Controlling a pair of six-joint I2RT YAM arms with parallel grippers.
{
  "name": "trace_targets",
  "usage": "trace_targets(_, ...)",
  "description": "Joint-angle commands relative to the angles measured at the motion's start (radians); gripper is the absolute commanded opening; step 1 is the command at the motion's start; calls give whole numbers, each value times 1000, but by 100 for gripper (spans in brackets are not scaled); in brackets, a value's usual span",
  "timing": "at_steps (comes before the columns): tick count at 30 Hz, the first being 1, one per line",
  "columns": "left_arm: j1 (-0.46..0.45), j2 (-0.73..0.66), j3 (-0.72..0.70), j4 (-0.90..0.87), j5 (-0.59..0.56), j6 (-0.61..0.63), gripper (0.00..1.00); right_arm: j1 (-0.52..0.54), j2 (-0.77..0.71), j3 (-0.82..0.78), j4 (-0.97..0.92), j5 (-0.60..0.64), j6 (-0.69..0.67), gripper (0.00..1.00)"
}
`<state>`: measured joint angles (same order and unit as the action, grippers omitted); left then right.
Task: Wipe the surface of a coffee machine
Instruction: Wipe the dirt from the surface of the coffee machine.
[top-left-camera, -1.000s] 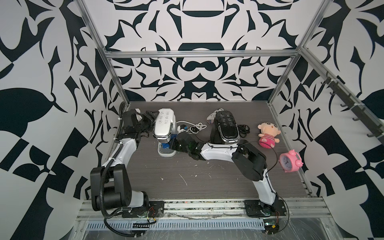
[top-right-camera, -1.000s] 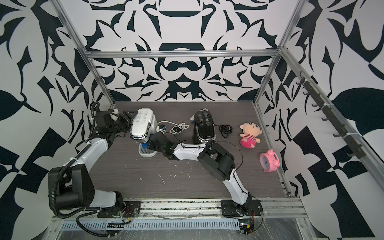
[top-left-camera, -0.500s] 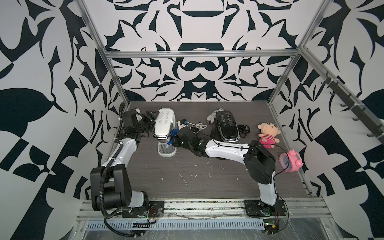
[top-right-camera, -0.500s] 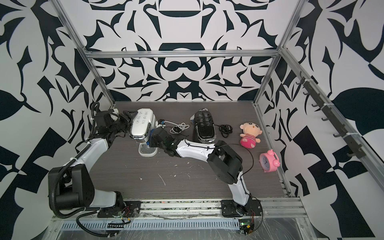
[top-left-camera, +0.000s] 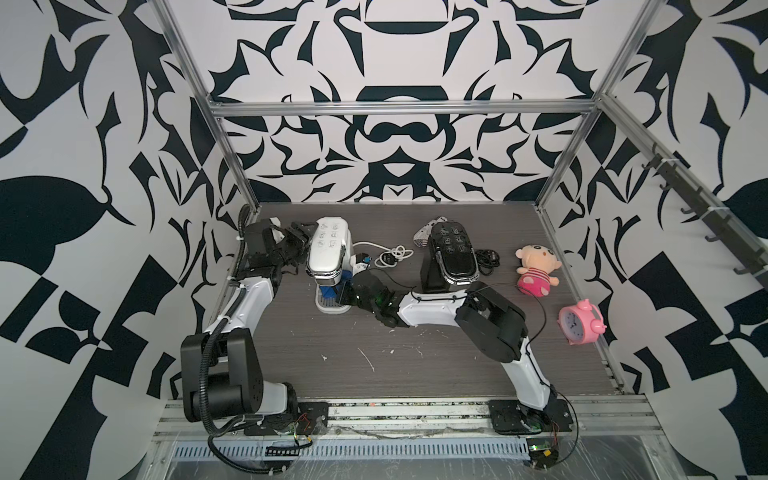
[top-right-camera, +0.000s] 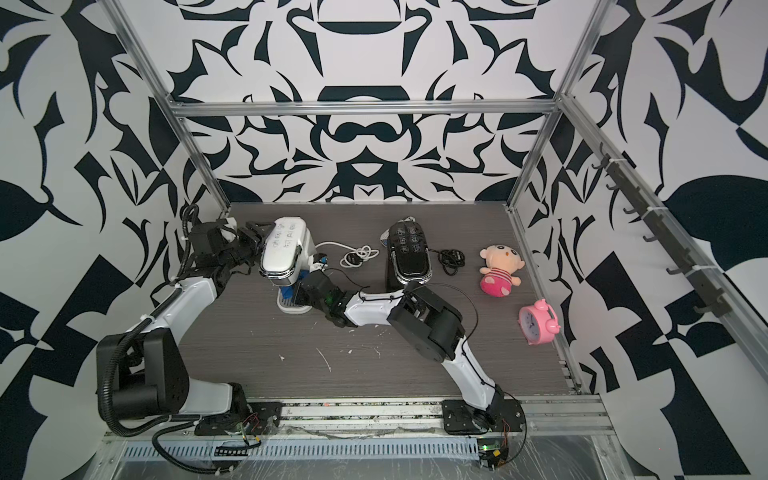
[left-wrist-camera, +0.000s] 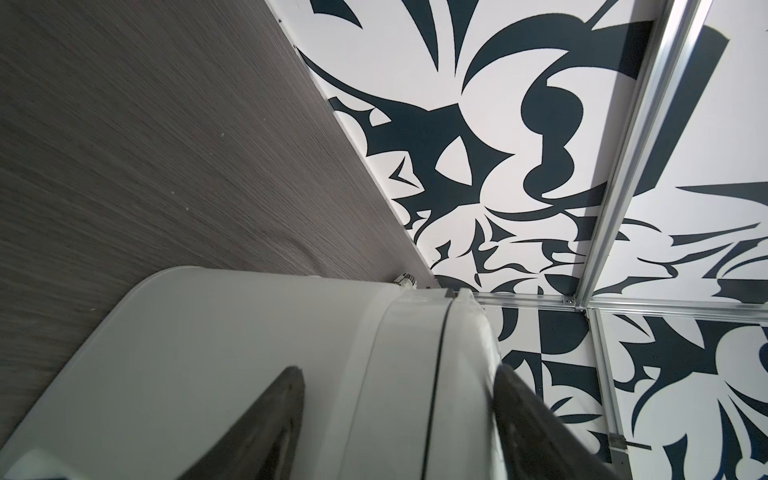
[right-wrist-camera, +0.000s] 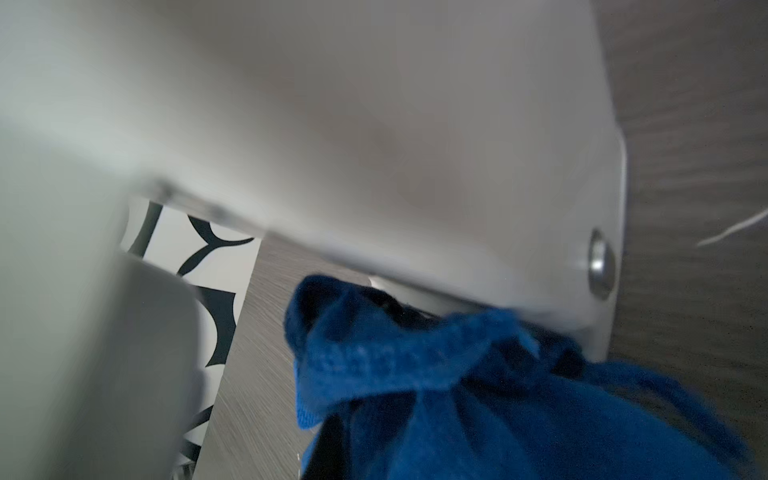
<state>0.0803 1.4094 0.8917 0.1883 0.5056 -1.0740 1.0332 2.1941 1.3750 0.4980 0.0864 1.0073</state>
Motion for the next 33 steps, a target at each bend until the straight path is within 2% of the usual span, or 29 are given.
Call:
trace_targets(1,-27,45,-57,-153,38,-11,73,12,23,-4,286,-18,109,0)
trace_targets(9,-28,43,-60,-155,37,-9,73,53,128,23,581,21,164,0)
trace_targets(15,-30,45,-60,-151,36,-12,73,62,190,95,697,12,186,0)
trace_targets(22,-30,53,-62,-151,34,-12,73,67,197,107,765,21,150,0)
trace_targets(24,-30,54,-61,-152,33,-12,73,66,201,101,744,30,159,0)
trace_targets(29,-31,56,-62,-153,32,-9,73,63,165,42,480,72,263,0)
trace_targets(33,-30,50,-56,-161,28,-1,73,65,91,-54,414,55,300,0)
